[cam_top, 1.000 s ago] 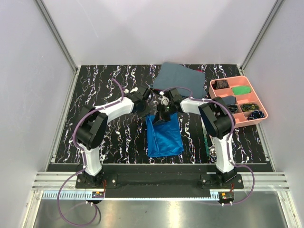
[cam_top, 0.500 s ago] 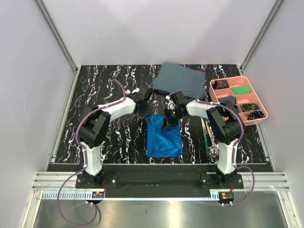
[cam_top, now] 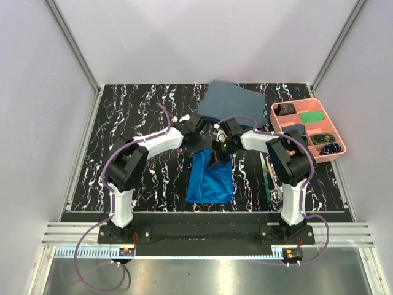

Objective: Fold the napkin into a case and place the utensils inside
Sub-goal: Fold the lower triangle-folded napkin at the center of the board.

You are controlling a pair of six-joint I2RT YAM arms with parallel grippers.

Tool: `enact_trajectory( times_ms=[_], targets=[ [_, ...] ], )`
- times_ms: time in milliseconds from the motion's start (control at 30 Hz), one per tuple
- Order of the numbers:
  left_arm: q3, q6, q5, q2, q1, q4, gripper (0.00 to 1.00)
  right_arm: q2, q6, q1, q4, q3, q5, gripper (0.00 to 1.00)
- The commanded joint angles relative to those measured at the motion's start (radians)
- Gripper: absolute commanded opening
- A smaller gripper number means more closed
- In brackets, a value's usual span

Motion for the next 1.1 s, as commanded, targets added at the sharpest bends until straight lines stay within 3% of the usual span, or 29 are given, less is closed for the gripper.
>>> enact_trajectory(
  times_ms=[0,567,933,1067],
  targets=[
    [0.052,-0.041,-0.021,0.027,-0.010,0.015,0.00,0.034,-0.038,0.000,0.007,-0.022,0.067,0.02],
    [0.083,-0.087,-0.086,0.081,-0.007,0.002,0.00,-0.064,-0.047,0.000,-0.058,-0.027,0.082,0.07],
    [0.073,-0.098,-0.101,0.075,-0.005,0.004,0.00,-0.184,-0.090,0.000,-0.141,-0.030,0.077,0.38],
    [0.075,-0.093,-0.099,0.075,-0.005,0.005,0.00,-0.172,-0.095,-0.002,-0.125,-0.030,0.050,0.43]
  ],
)
